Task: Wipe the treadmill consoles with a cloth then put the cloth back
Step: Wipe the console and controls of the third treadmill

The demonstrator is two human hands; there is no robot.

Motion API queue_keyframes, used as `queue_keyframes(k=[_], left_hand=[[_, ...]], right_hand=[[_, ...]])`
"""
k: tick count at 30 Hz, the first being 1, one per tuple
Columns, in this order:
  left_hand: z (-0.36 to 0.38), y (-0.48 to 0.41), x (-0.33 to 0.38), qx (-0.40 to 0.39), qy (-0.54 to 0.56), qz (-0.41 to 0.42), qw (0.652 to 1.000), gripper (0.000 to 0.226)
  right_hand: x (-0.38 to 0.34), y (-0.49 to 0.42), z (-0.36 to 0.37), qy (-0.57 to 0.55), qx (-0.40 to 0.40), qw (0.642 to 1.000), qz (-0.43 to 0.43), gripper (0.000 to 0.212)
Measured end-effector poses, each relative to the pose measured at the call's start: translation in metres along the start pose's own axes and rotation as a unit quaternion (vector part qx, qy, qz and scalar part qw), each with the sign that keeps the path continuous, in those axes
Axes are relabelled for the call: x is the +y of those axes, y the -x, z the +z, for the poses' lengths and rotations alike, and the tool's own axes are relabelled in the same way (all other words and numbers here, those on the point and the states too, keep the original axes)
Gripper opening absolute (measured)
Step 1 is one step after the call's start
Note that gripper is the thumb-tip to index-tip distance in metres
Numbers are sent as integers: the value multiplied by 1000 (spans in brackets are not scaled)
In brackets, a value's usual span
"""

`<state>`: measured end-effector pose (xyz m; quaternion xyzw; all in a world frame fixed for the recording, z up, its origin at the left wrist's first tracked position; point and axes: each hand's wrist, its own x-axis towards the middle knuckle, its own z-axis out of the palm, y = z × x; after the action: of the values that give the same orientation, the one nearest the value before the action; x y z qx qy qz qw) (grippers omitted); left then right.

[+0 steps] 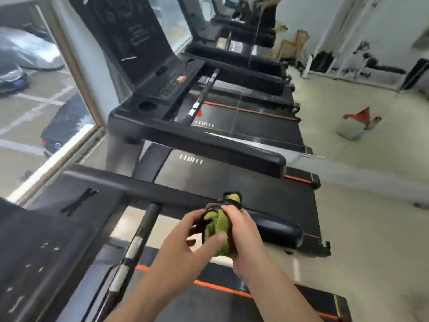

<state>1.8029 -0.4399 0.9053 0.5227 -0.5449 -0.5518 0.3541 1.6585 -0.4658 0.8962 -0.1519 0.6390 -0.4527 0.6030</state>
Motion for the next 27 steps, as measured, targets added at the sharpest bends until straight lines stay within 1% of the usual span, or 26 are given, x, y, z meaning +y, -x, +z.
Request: queue_keyframes(k=[4, 7, 9, 12, 14, 15, 19, 21, 22, 24, 26, 27], left_hand=[[82, -9, 15, -33, -33, -17, 999, 74], [157, -16, 29, -69, -48, -26, 996, 91], [213, -22, 40, -87, -61, -30, 994, 96], [287, -30, 54, -89, -76, -29, 993, 85], [324, -38, 61, -87, -80, -41, 992, 78], [338, -41, 64, -84, -79, -51, 992, 72], [381, -57, 78, -78, -52, -80, 992, 23], [396, -71, 83, -80, -24, -95, 992, 6], [403, -79, 87, -79, -7, -104, 991, 6], [418, -98, 90, -78, 26, -128, 988, 16], [429, -118, 91, -78, 49, -151, 984, 25], [434, -130, 93, -84, 56, -155, 983, 25]], right_hand=[[-21, 6, -79, -66, 48, 997, -16, 13], [-41, 8, -156, -76, 60, 995, -31, 10], [-53, 7, -213, -62, 63, 995, -38, 8], [-69, 6, -287, -29, 50, 997, -48, 12], [-79, 7, -325, -14, 45, 998, -41, 18], [-82, 7, -341, -9, 44, 998, -34, 20], [-101, -2, -384, 17, 52, 999, -5, 32], [-112, -10, -399, 35, 58, 998, -18, 28], [-116, -14, -407, 36, 56, 997, -43, 22], [-126, -25, -422, 36, 59, 994, -88, 15], [-137, -40, -435, 58, 74, 989, -111, 16], [-143, -50, -439, 67, 77, 988, -114, 18]])
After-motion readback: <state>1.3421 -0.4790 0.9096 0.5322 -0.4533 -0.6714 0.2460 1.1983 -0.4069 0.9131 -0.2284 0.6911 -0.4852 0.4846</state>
